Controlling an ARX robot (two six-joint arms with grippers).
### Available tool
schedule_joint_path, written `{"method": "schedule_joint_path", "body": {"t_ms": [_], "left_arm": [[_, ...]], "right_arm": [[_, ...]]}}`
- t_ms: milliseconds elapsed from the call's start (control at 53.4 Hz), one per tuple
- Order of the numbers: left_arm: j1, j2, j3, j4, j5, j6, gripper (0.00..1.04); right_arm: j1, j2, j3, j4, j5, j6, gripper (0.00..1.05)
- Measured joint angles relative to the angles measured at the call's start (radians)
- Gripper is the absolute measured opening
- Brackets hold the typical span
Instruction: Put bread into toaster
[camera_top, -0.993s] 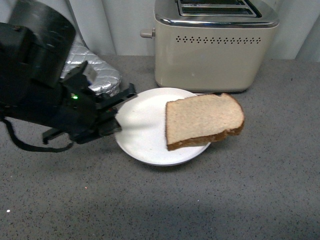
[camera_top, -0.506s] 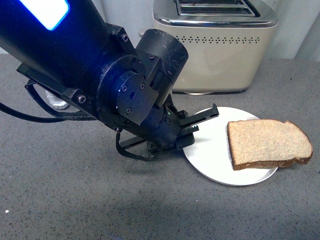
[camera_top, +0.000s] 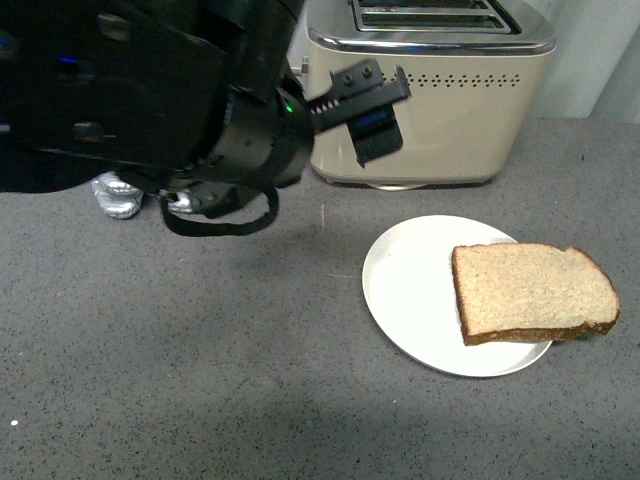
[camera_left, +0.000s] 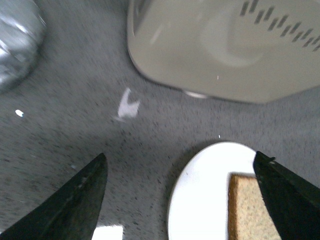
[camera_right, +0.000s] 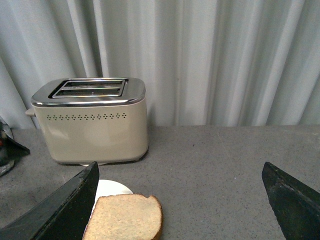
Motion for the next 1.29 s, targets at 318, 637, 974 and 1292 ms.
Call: {"method": "schedule_joint_path", "body": {"t_ms": [318, 637, 974, 1292], "left_arm": [[0.117, -0.399, -0.598, 0.777, -0.219, 0.484, 0.65], [0.313, -0.787, -0.871, 0.687, -0.018, 0.649, 0.04], [0.421, -1.117, -0.956, 0.444, 0.081, 0.656, 0.04], [0.529, -1.376, -0.967, 0.217, 0.185, 0.657, 0.04]], "right_arm": [[0.000, 0.000, 0.000, 0.000, 0.002, 0.000, 0.95], [0.000, 0.000, 0.000, 0.000, 0.000, 0.000, 0.95], [0.000, 0.000, 0.000, 0.000, 0.000, 0.000, 0.95], [0.000, 0.000, 0.000, 0.000, 0.000, 0.000, 0.95]]}}
